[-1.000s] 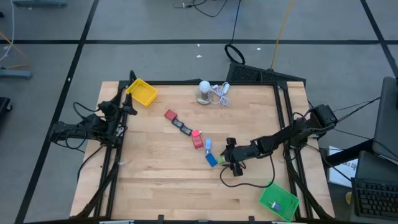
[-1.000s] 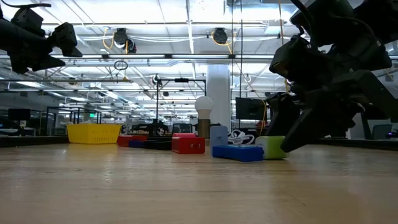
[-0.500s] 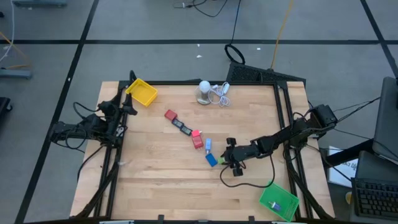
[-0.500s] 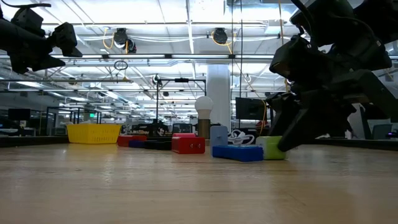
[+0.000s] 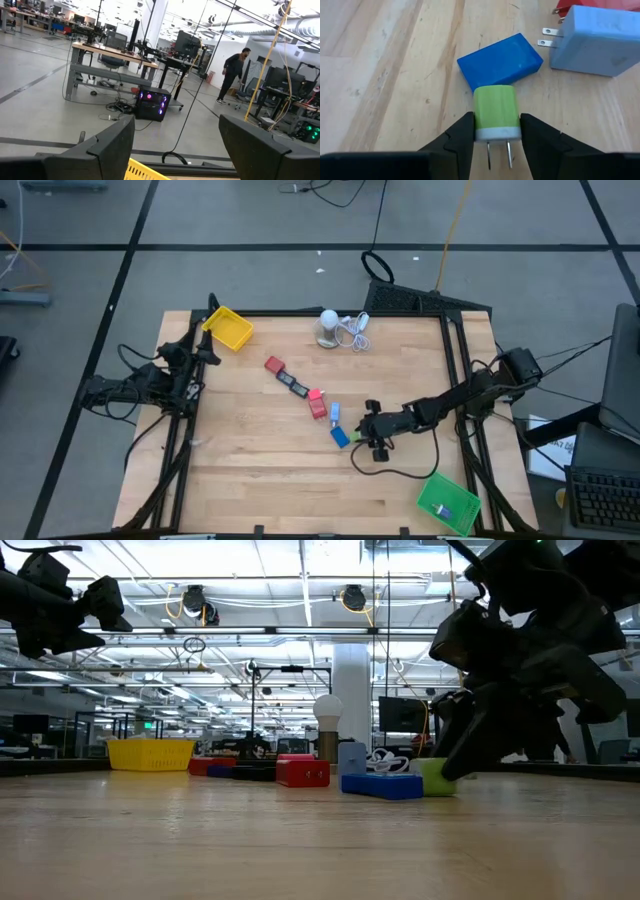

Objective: Pick & Place Office items
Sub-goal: Put the light green charger adapter into the green bin

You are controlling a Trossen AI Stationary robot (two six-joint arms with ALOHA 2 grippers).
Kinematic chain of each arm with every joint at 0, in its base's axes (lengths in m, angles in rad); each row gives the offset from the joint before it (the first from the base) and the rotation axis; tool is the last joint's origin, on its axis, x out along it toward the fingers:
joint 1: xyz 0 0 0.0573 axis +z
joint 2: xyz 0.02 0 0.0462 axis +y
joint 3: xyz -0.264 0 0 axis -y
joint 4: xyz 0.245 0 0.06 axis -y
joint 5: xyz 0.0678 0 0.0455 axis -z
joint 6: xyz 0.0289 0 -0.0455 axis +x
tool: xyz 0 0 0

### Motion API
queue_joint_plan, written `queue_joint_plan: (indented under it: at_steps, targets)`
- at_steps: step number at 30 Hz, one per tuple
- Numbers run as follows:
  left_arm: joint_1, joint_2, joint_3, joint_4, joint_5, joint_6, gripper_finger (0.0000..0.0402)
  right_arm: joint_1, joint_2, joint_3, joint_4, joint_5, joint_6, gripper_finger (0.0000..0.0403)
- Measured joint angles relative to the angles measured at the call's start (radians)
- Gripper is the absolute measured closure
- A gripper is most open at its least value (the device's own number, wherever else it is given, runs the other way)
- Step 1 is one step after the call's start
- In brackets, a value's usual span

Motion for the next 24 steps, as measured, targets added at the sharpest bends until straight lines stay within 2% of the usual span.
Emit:
queue_joint_plan:
  at_steps: [24]
  targets:
    - [0.000,0.000,0.000,0.000,0.000,0.000,0.0108,0.037,-0.341,0.000,-0.044,0.002,-0.031,0.0272]
